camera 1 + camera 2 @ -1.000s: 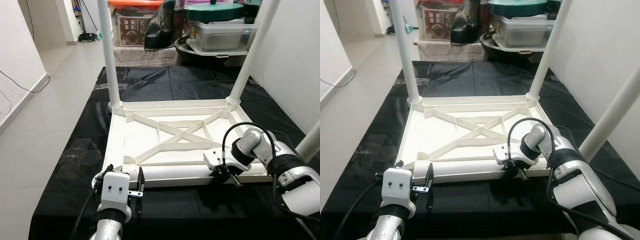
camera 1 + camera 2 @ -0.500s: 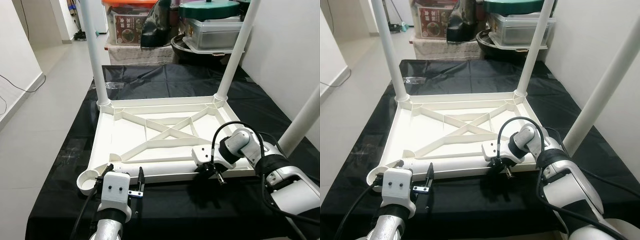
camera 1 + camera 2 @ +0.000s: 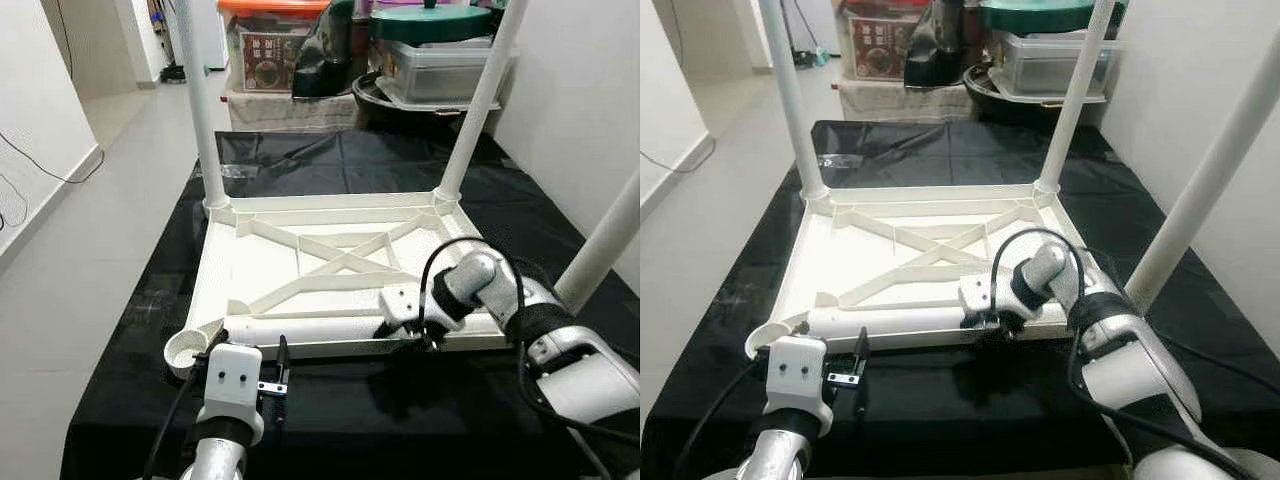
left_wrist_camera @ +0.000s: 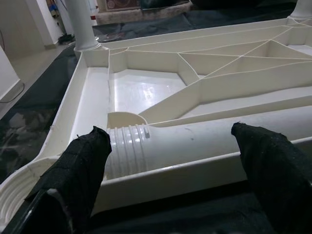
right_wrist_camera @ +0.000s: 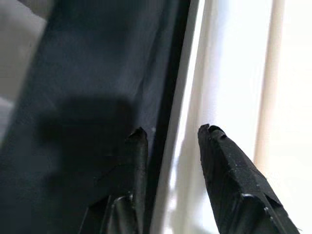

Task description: Building children table

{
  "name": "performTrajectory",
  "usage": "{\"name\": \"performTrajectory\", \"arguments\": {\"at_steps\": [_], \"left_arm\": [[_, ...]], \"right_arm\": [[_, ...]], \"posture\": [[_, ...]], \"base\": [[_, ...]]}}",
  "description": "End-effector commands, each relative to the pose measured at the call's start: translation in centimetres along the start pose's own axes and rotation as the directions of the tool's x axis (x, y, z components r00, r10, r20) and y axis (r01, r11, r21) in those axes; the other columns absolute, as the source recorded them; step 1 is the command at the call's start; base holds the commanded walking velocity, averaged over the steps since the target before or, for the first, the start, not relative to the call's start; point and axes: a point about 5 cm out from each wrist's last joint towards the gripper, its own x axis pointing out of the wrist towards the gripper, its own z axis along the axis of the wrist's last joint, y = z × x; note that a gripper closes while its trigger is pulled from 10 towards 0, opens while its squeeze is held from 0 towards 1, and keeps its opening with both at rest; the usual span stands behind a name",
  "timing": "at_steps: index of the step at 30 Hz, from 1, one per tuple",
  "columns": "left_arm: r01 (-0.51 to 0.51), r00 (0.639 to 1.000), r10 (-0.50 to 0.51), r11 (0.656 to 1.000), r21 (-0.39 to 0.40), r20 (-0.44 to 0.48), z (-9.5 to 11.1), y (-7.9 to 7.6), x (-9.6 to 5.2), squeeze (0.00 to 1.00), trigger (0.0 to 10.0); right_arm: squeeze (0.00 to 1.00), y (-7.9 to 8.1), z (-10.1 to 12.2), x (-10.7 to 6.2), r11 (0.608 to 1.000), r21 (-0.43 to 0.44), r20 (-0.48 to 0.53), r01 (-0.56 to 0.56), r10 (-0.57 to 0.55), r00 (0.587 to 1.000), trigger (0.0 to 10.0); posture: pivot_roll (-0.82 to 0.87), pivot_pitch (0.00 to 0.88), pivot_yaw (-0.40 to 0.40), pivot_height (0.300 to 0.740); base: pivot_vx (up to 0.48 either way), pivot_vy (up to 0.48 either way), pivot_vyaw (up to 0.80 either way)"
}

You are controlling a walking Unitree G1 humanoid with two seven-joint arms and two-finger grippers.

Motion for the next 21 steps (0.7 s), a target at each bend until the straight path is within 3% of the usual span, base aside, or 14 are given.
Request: {"name": "performTrajectory", "arguments": {"at_steps": [1,5,7,8,9,11,12,15,16,17,18,19,20,21], "left_arm": [[-0.003,1.000,0.003,1.000,-0.022,-0.004,-0.1,-0.2,0.1,0.00,10.0],[-0.002,1.000,0.002,1.000,-0.023,-0.004,0.0,-0.2,0.1,0.00,10.0],[0.002,1.000,-0.002,1.000,-0.022,-0.003,0.0,-0.1,0.2,0.00,10.0],[0.002,1.000,-0.002,1.000,-0.022,-0.003,0.0,-0.1,0.2,0.00,10.0],[0.005,1.000,-0.005,1.000,-0.023,-0.003,0.0,-0.1,0.3,0.00,10.0],[0.017,1.000,-0.017,0.999,-0.032,0.002,0.3,-0.1,0.3,0.00,10.0],[0.017,1.000,-0.017,0.999,-0.032,0.002,0.3,-0.1,0.3,0.00,10.0],[0.094,0.996,-0.094,0.991,-0.097,0.000,1.2,0.1,0.6,0.00,10.0],[0.129,0.992,-0.130,0.986,-0.110,-0.003,1.6,0.4,0.7,0.00,10.0],[0.129,0.992,-0.130,0.986,-0.110,-0.003,1.6,0.4,0.7,0.00,10.0],[0.160,0.987,-0.161,0.980,-0.115,-0.006,2.0,0.6,0.7,0.00,10.0],[0.160,0.987,-0.161,0.980,-0.115,-0.006,2.0,0.6,0.7,0.00,10.0],[0.192,0.981,-0.194,0.972,-0.139,-0.005,2.5,1.0,0.7,0.00,10.0],[0.192,0.981,-0.194,0.972,-0.139,-0.005,2.5,1.0,0.7,0.00,10.0]], "right_arm": [[0.00,-0.2,0.2,-0.6,1.000,0.009,0.029,0.004,-0.005,1.000,10.0],[0.00,-0.7,0.8,-2.2,1.000,0.000,0.057,0.026,-0.026,0.998,10.0],[0.00,-1.3,1.9,-4.4,0.997,-0.016,0.113,0.081,-0.078,0.991,10.0],[0.00,-1.3,1.9,-4.4,0.997,-0.016,0.113,0.081,-0.078,0.991,10.0],[0.00,-1.6,2.6,-5.2,0.994,-0.010,0.158,0.108,-0.105,0.982,10.0],[0.00,-2.5,4.7,-6.7,0.984,0.035,0.348,0.176,-0.177,0.921,10.0],[0.00,-2.5,4.7,-6.7,0.984,0.035,0.348,0.176,-0.177,0.921,10.0],[0.00,-3.9,6.7,-7.2,0.960,0.163,0.589,0.227,-0.279,0.758,10.0],[0.00,-4.4,7.3,-6.9,0.939,0.222,0.655,0.264,-0.344,0.673,10.0],[0.00,-4.4,7.3,-6.9,0.939,0.222,0.655,0.264,-0.344,0.673,10.0],[0.00,-4.8,7.7,-6.7,0.911,0.282,0.702,0.301,-0.409,0.583,10.0],[0.00,-4.8,7.7,-6.7,0.911,0.282,0.702,0.301,-0.409,0.583,10.0],[0.00,-5.1,7.8,-5.6,0.878,0.357,0.695,0.319,-0.478,0.537,10.0],[0.00,-5.1,7.8,-5.6,0.878,0.357,0.695,0.319,-0.478,0.537,10.0]], "posture": [[0.02,0.020,-0.051,0.740],[0.02,0.016,-0.051,0.740],[0.01,0.011,-0.046,0.740],[0.01,0.011,-0.046,0.740],[0.01,0.010,-0.045,0.740],[0.01,0.007,-0.044,0.740],[0.01,0.007,-0.044,0.740],[0.02,0.003,-0.044,0.740],[0.03,0.003,-0.045,0.740],[0.03,0.003,-0.045,0.740],[0.03,0.003,-0.045,0.740],[0.03,0.003,-0.045,0.740],[0.05,0.004,-0.045,0.740],[0.05,0.004,-0.045,0.740]], "base": [[0.000,0.000,0.00],[0.000,0.000,0.00],[0.000,0.000,0.00],[0.000,0.000,0.00],[0.000,0.000,0.00],[0.000,0.000,0.00],[0.000,0.000,0.00],[0.000,0.000,0.00],[0.000,0.000,0.00],[0.000,0.000,0.00],[0.000,0.000,0.00],[0.000,0.000,0.00],[0.000,0.000,0.00],[0.000,0.000,0.00]]}}
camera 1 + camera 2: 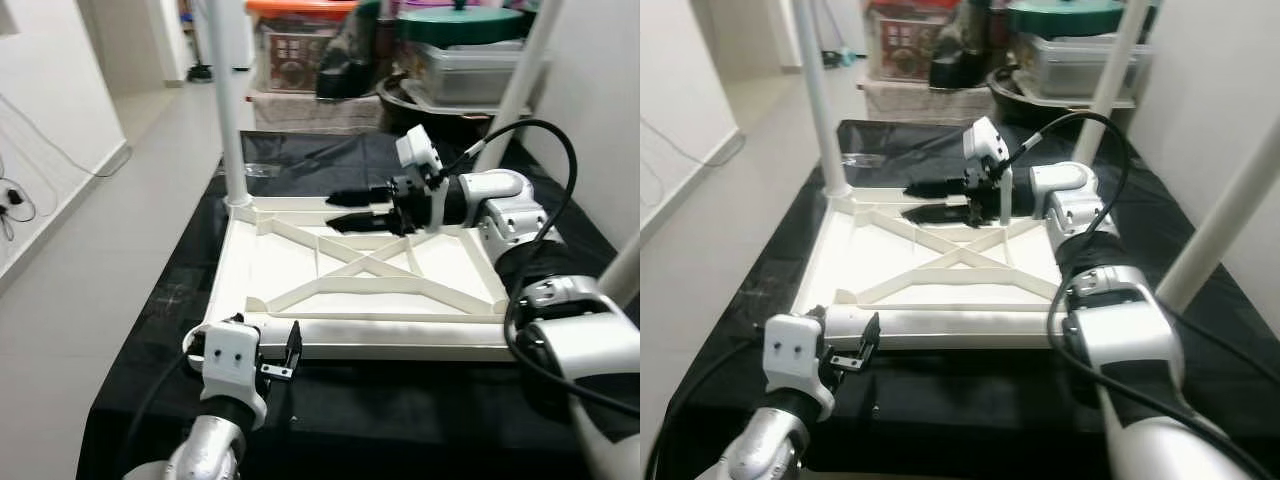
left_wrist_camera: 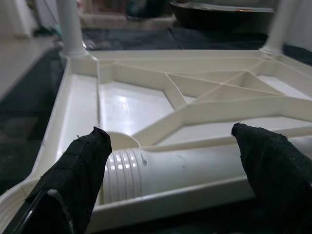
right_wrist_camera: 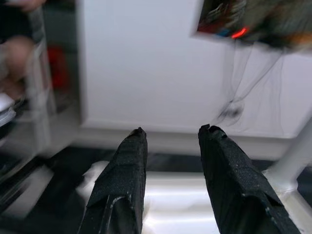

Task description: Building children table

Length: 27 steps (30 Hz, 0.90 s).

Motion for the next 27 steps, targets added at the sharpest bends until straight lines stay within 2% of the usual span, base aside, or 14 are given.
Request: {"name": "performTrajectory", "arguments": {"at_steps": [1,2,3,4,6,7,8,11,13,14,16,17,20,27], "left_arm": [[0.034,0.999,-0.035,0.999,-0.015,-0.007,0.5,0.3,-0.2,0.00,10.0],[0.065,0.998,-0.065,0.998,-0.010,-0.001,1.2,0.7,-0.3,0.00,10.0],[0.065,0.998,-0.065,0.998,-0.010,-0.001,1.2,0.7,-0.3,0.00,10.0],[0.061,0.998,-0.061,0.998,-0.021,-0.016,2.1,2.2,-0.4,0.00,10.0],[0.061,0.998,-0.061,0.998,-0.021,-0.016,2.1,2.2,-0.4,0.00,10.0],[0.051,0.999,-0.051,0.998,-0.037,-0.013,2.4,2.8,-0.4,0.00,10.0],[0.051,0.999,-0.051,0.998,-0.037,-0.013,2.4,2.8,-0.4,0.00,10.0],[0.004,0.999,-0.014,0.975,-0.220,-0.045,2.0,5.0,-0.1,0.00,10.0],[0.001,0.999,-0.016,0.957,-0.292,-0.049,1.9,5.6,0.1,0.00,10.0],[0.001,0.999,-0.016,0.957,-0.292,-0.049,1.9,5.6,0.1,0.00,10.0],[0.017,0.997,-0.043,0.925,-0.380,-0.059,1.8,6.6,0.5,0.00,10.0],[0.017,0.997,-0.043,0.925,-0.380,-0.059,1.8,6.6,0.5,0.00,10.0],[0.074,0.992,-0.114,0.889,-0.452,-0.063,1.8,7.6,0.8,0.00,10.0],[0.141,0.969,-0.224,0.848,-0.511,-0.103,1.5,8.7,1.3,0.00,10.0]], "right_arm": [[0.00,0.1,-1.2,0.2,0.995,0.063,0.018,0.076,-0.078,0.997,10.0],[0.00,0.3,-2.1,0.9,0.979,0.087,0.041,0.184,-0.188,0.981,10.0],[0.00,0.3,-2.1,0.9,0.979,0.087,0.041,0.184,-0.188,0.981,10.0],[0.00,0.8,-4.0,1.7,0.889,0.210,0.097,0.407,-0.433,0.896,10.0],[0.00,0.8,-4.0,1.7,0.889,0.210,0.097,0.407,-0.433,0.896,10.0],[0.00,1.3,-4.6,1.8,0.846,0.252,0.092,0.471,-0.505,0.858,10.0],[0.00,1.3,-4.6,1.8,0.846,0.252,0.092,0.471,-0.505,0.858,10.0],[0.00,3.3,-5.9,1.9,0.765,0.240,0.082,0.598,-0.629,0.773,10.0],[0.00,3.7,-6.1,1.9,0.749,0.228,0.080,0.622,-0.651,0.755,10.0],[0.00,3.7,-6.1,1.9,0.749,0.228,0.080,0.622,-0.651,0.755,10.0],[0.00,3.9,-5.7,1.7,0.683,0.232,0.095,0.693,-0.725,0.682,10.0],[0.00,3.9,-5.7,1.7,0.683,0.232,0.095,0.693,-0.725,0.682,10.0],[0.00,4.0,-5.0,1.3,0.608,0.250,0.106,0.754,-0.791,0.603,10.0],[0.00,4.5,-4.3,1.4,0.581,0.265,0.092,0.769,-0.810,0.580,10.0]], "posture": [[0.05,0.004,-0.045,0.740],[0.05,0.004,-0.041,0.740],[0.05,0.004,-0.041,0.740],[0.05,0.003,-0.040,0.740],[0.05,0.003,-0.040,0.740],[0.05,0.001,-0.034,0.740],[0.05,0.001,-0.034,0.740],[0.05,0.000,-0.032,0.740],[0.04,0.000,-0.025,0.740],[0.04,0.000,-0.025,0.740],[0.05,0.000,-0.022,0.740],[0.05,0.000,-0.022,0.740],[0.05,0.000,-0.026,0.740],[0.04,0.000,-0.015,0.740]], "base": [[0.000,0.000,0.00],[0.000,0.000,0.00],[0.000,0.000,0.00],[0.000,0.000,0.00],[0.000,0.000,0.00],[0.000,0.000,0.00],[0.000,0.000,0.00],[0.000,0.000,0.00],[0.000,0.000,0.00],[0.000,0.000,0.00],[0.000,0.000,0.00],[0.000,0.000,0.00],[0.000,0.000,0.00],[0.000,0.000,0.00]]}}
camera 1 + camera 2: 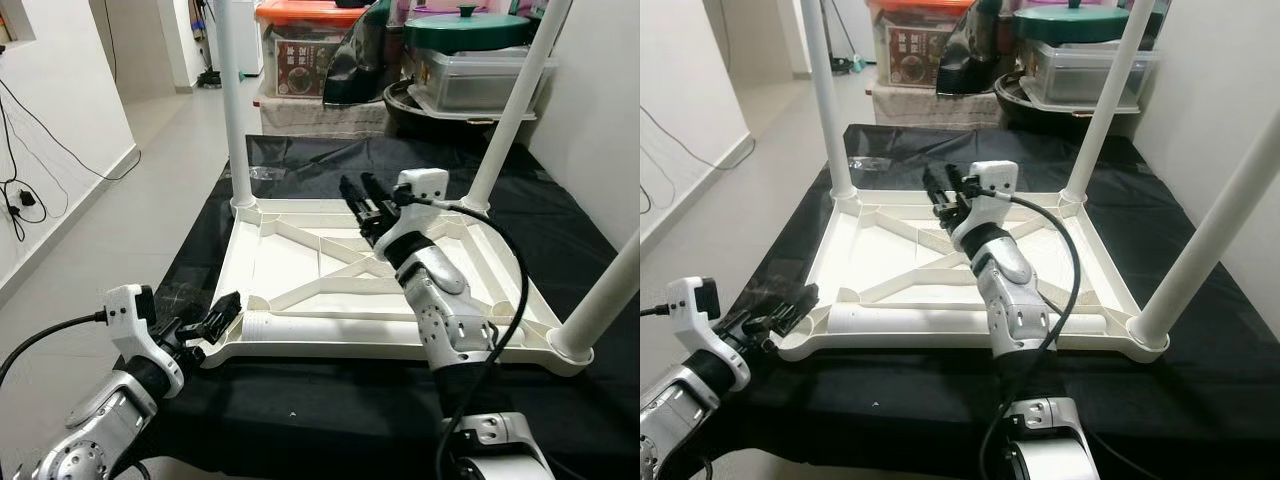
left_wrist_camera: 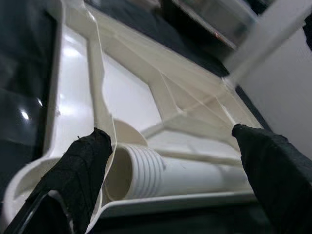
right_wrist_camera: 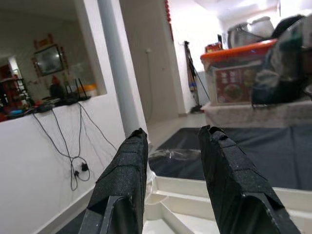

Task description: Building children table

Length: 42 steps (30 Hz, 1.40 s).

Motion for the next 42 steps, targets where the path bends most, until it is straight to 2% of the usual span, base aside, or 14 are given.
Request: {"name": "performTrajectory", "arguments": {"at_steps": [1,3,6,10,17,19,26,29,42], "left_arm": [[0.019,0.998,-0.020,0.999,-0.028,-0.057,-0.1,0.8,0.1,0.00,10.0],[0.033,0.990,-0.038,0.999,-0.040,-0.136,0.0,1.4,0.4,0.00,10.0],[0.031,0.981,-0.036,0.999,-0.031,-0.189,0.5,2.1,0.5,0.00,10.0],[0.023,0.979,-0.029,0.999,-0.032,-0.204,1.2,2.7,0.6,0.00,10.0],[0.044,0.965,-0.064,0.995,-0.084,-0.256,2.3,3.4,1.2,0.00,10.0],[0.061,0.958,-0.091,0.991,-0.117,-0.271,2.3,3.2,1.5,0.00,10.0],[0.110,0.939,-0.151,0.983,-0.147,-0.310,2.1,2.7,2.6,0.00,10.0],[0.133,0.918,-0.184,0.978,-0.163,-0.351,1.6,1.9,3.7,0.00,10.0],[0.170,0.883,-0.247,0.961,-0.219,-0.399,1.1,1.1,4.3,0.00,10.0]], "right_arm": [[0.00,0.5,-0.1,-0.1,1.000,0.010,-0.018,-0.002,0.003,1.000,10.0],[0.00,0.9,-0.1,-0.3,1.000,0.011,-0.020,0.003,-0.003,1.000,10.0],[0.00,1.2,-0.2,-0.6,1.000,0.017,-0.024,0.014,-0.013,1.000,10.0],[0.00,1.3,-0.2,-0.9,0.999,0.022,-0.032,0.027,-0.027,0.999,10.0],[0.00,1.4,0.0,-1.4,0.998,0.028,-0.047,0.054,-0.053,0.997,10.0],[0.00,1.5,0.1,-1.6,0.998,0.032,-0.050,0.058,-0.057,0.997,10.0],[0.00,1.6,0.2,-1.8,0.997,0.038,-0.062,0.071,-0.068,0.996,10.0],[0.00,1.7,0.4,-2.0,0.996,0.041,-0.066,0.080,-0.077,0.995,10.0],[0.00,1.6,0.5,-2.5,0.993,0.054,-0.089,0.108,-0.103,0.991,10.0]], "posture": [[0.05,0.000,-0.014,0.740],[0.04,0.000,-0.009,0.740],[0.04,0.001,0.000,0.740],[0.05,0.006,0.010,0.740],[0.05,0.028,0.035,0.740],[0.05,0.038,0.041,0.740],[0.05,0.056,0.054,0.740],[0.04,0.075,0.070,0.740],[0.05,0.113,0.086,0.740]], "base": [[0.000,0.000,0.00],[0.000,0.000,0.00],[0.000,0.000,0.00],[0.000,0.000,0.00],[0.000,0.000,0.00],[0.000,0.000,0.00],[0.000,0.000,0.00],[0.000,0.000,0.00],[0.000,0.000,0.00]]}}
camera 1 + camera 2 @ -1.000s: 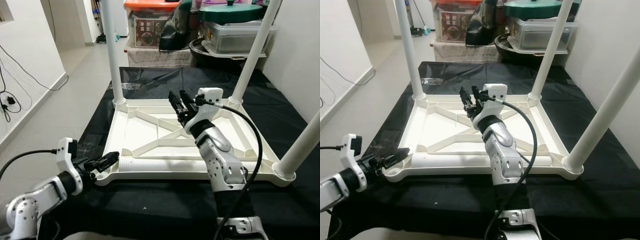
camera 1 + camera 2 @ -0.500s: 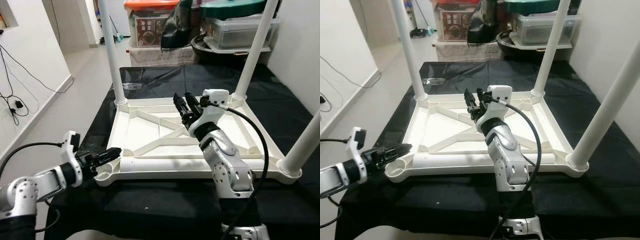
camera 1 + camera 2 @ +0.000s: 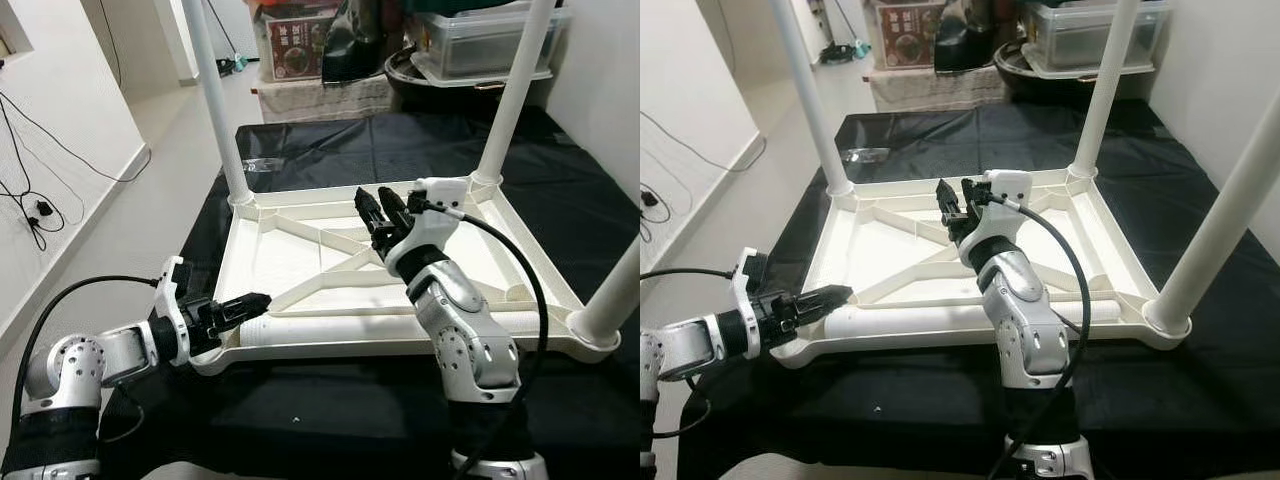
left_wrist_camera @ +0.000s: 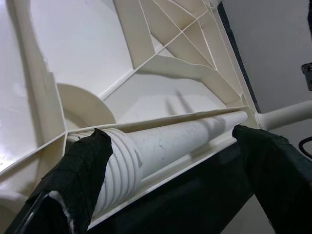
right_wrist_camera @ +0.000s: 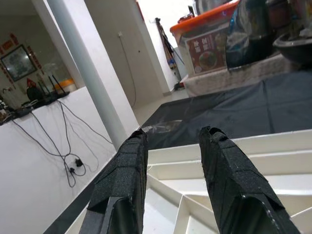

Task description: Building children table

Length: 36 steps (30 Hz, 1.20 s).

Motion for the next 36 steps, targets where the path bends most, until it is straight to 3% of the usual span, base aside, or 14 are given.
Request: {"name": "performTrajectory", "arguments": {"at_steps": [1,19,36], "left_arm": [[0.002,0.999,-0.002,1.000,-0.023,-0.034,-0.4,0.2,0.0,0.00,10.0],[-0.077,0.991,0.070,0.996,-0.050,-0.116,-1.2,1.4,-0.1,0.00,10.0],[-0.039,0.988,0.026,0.995,-0.091,-0.149,-0.9,0.4,0.6,0.00,10.0]], "right_arm": [[0.00,0.2,-0.2,-0.2,1.000,0.013,-0.011,0.001,-0.001,1.000,10.0],[0.00,0.3,-0.4,-0.2,1.000,0.022,-0.028,0.008,-0.007,1.000,10.0],[0.00,0.3,-0.6,0.0,1.000,0.027,-0.031,0.008,-0.007,1.000,10.0]], "posture": [[0.06,0.117,0.085,0.740],[0.06,0.122,0.086,0.740],[0.07,0.120,0.081,0.740]], "base": [[0.000,0.000,0.00],[0.000,0.000,0.00],[0.000,0.000,0.00]]}}
